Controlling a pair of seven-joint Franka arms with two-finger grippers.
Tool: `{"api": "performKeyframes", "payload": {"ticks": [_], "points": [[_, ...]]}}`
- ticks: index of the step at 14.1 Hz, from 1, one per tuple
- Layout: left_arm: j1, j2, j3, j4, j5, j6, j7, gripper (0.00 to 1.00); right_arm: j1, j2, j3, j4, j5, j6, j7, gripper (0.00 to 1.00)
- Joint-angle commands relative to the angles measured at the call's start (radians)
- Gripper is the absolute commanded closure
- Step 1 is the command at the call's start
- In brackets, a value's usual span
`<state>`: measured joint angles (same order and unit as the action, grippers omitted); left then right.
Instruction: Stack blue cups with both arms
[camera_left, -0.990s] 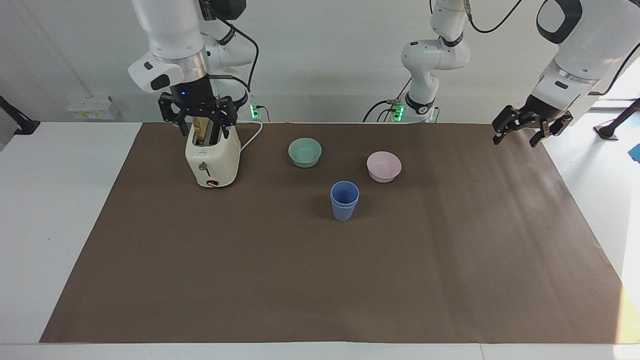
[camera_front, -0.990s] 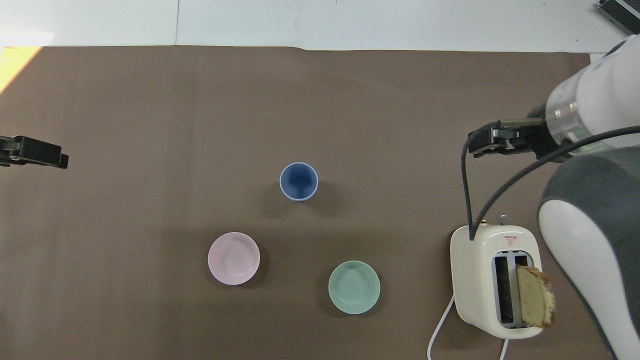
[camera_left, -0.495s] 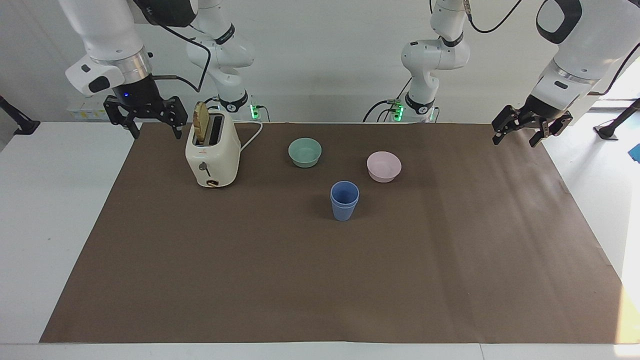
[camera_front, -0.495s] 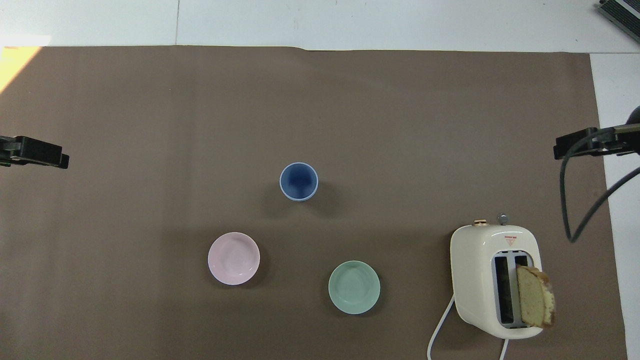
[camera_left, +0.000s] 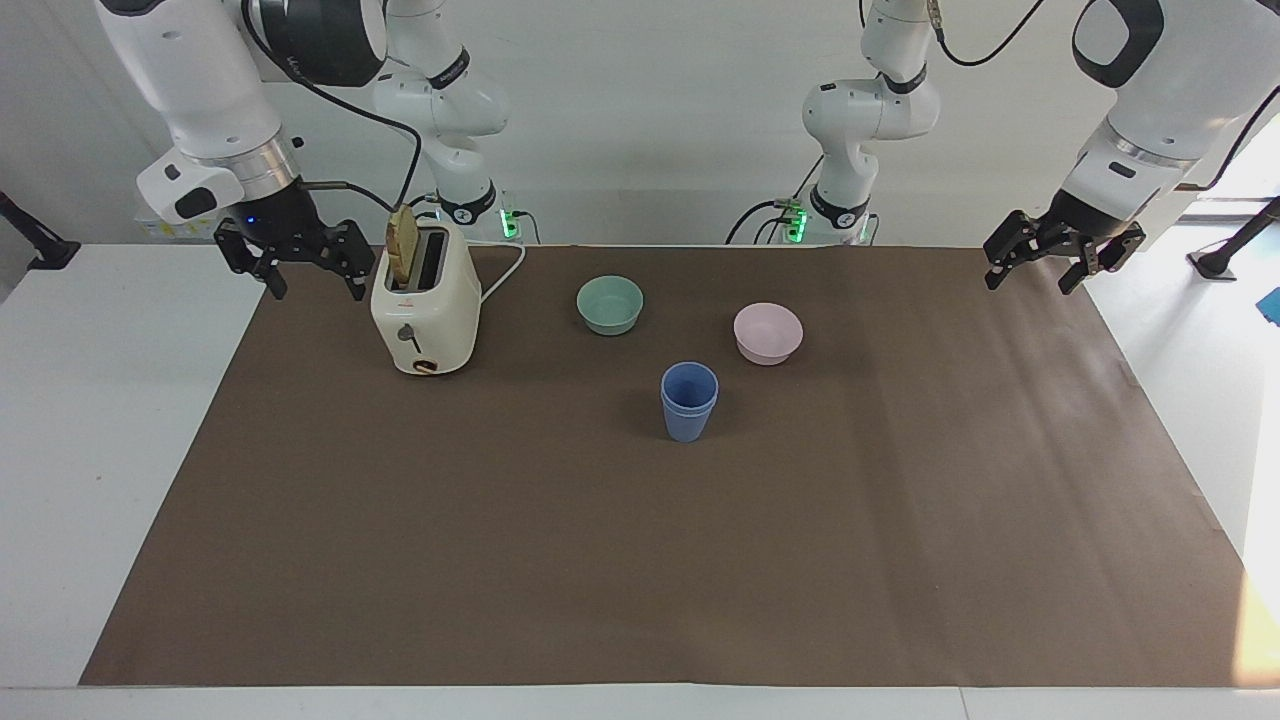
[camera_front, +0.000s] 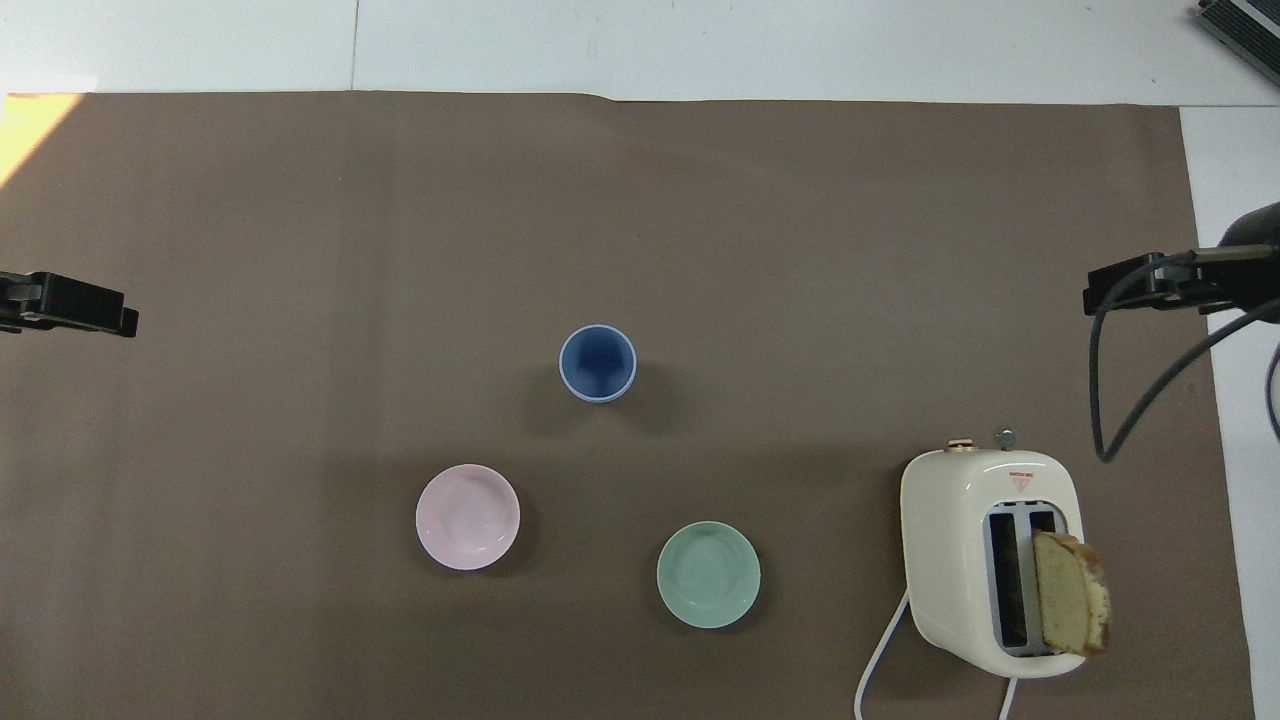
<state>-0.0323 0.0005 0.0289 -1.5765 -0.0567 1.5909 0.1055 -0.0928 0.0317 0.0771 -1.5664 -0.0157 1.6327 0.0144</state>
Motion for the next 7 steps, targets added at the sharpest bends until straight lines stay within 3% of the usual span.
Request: {"api": "performKeyframes", "payload": {"ticks": [1,7], "points": [[0.011,0.009,-0.009,0.021,0.003,-0.017,-0.003,0.0,-0.004,-0.033,0.003,-0.046,0.017,0.022,0.012,0.0],[0.011,0.009,-0.009,0.021,0.003,-0.016,-0.003,0.0,-0.002,-0.035,0.004,-0.053,0.017,0.024,0.013,0.0]]}}
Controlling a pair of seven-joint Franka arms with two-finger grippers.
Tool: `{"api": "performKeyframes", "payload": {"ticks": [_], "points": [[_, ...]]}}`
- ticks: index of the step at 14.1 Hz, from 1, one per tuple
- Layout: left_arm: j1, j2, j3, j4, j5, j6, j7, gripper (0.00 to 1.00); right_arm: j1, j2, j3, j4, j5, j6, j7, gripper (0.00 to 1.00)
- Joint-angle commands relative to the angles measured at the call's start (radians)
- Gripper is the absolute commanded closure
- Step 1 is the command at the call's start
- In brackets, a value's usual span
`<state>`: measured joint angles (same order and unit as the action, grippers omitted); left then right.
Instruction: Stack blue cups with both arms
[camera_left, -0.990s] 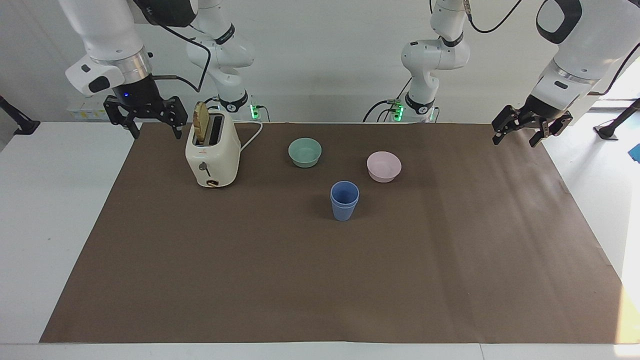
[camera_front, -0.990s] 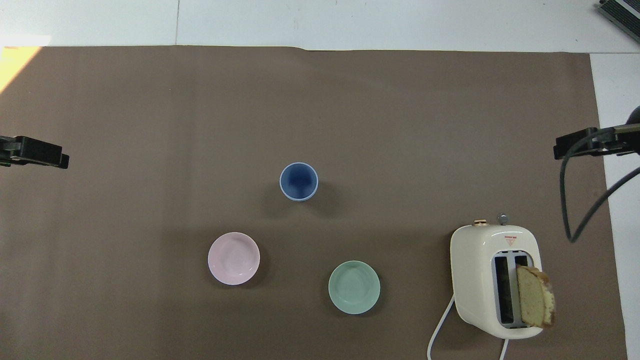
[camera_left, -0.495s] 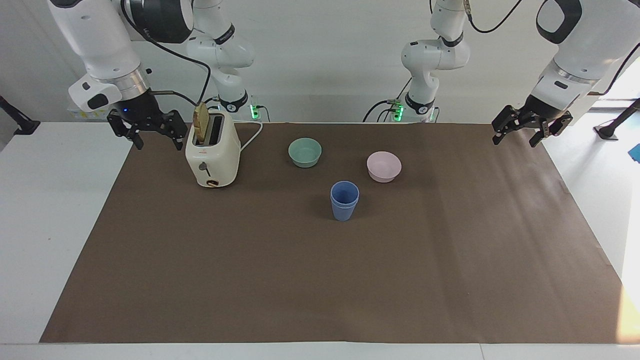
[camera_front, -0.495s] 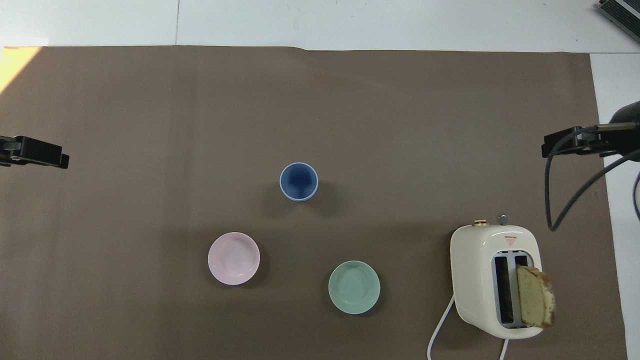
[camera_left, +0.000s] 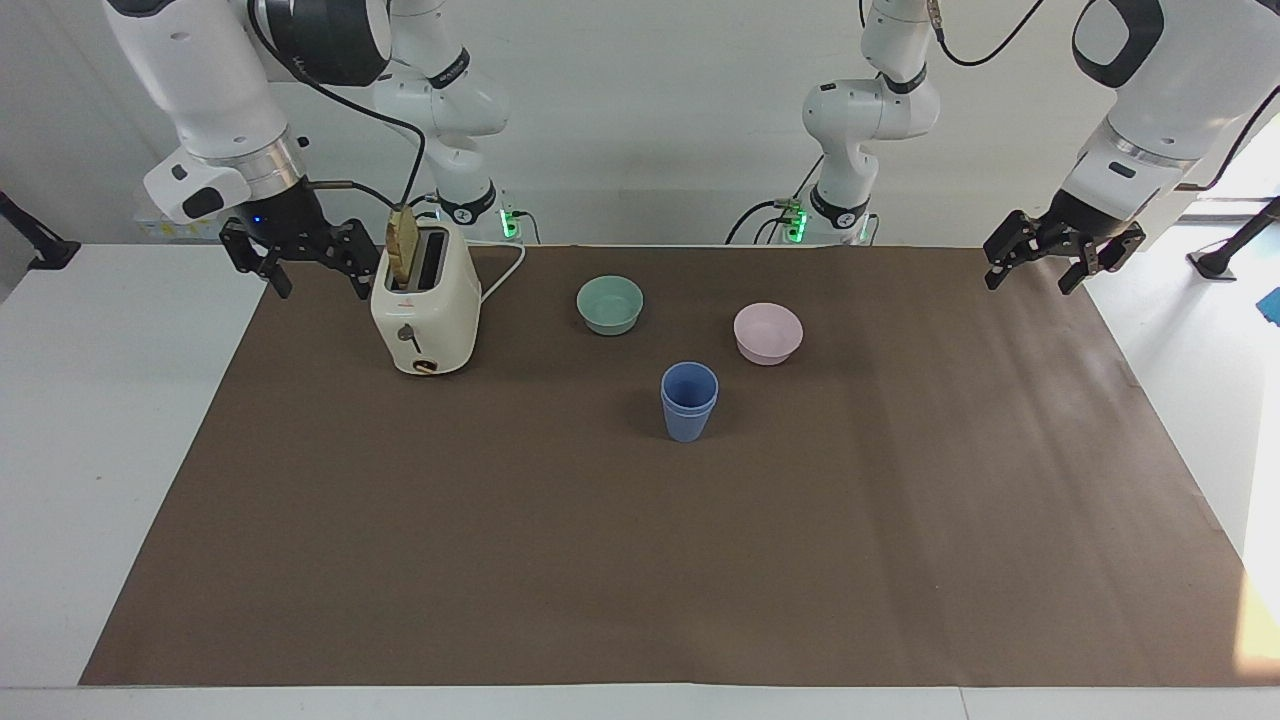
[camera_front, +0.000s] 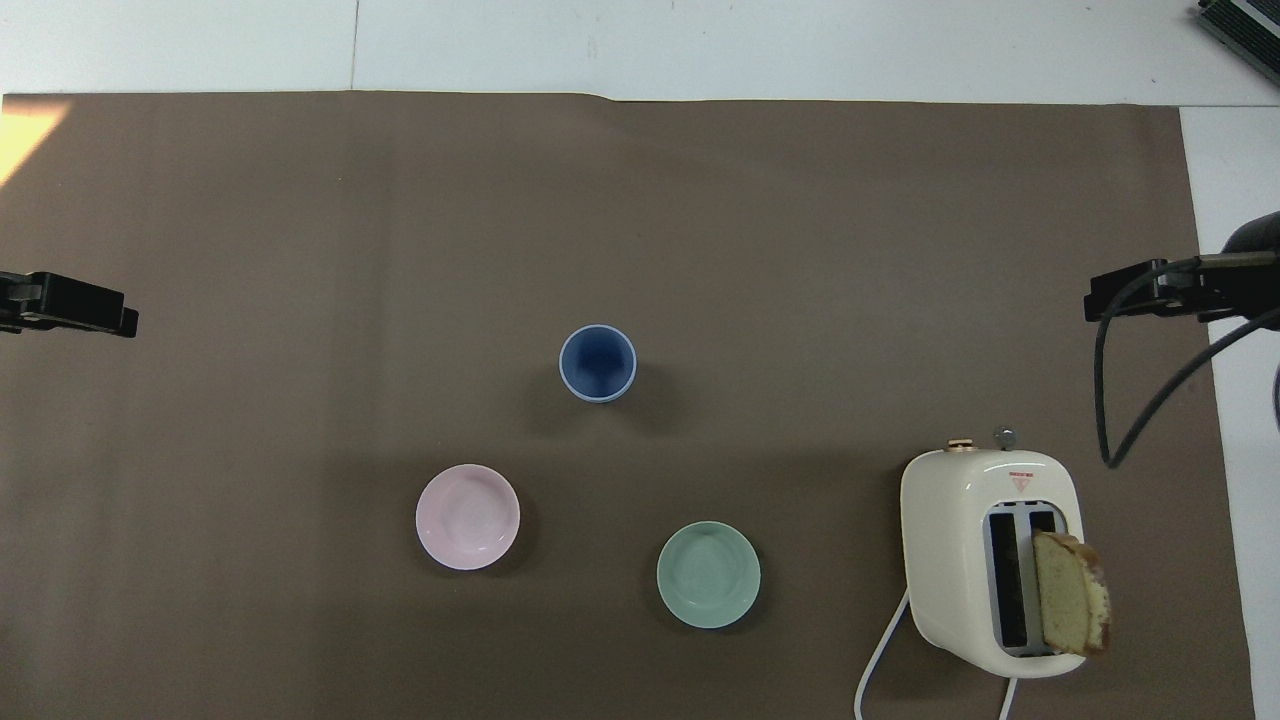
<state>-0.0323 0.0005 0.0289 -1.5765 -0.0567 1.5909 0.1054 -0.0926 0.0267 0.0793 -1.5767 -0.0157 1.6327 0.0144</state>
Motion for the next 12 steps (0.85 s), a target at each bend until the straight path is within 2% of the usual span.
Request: {"api": "performKeyframes", "payload": {"ticks": [1,12], "points": [[0.011,0.009,-0.009,0.021,0.005,-0.016,-0.001,0.0,-0.003,-0.03,0.002,-0.043,0.017,0.024,0.013,0.0],[0.012,0.007,-0.007,0.02,0.005,-0.029,-0.003,0.0,-0.001,-0.027,0.01,-0.039,0.013,0.039,0.013,0.0]]}}
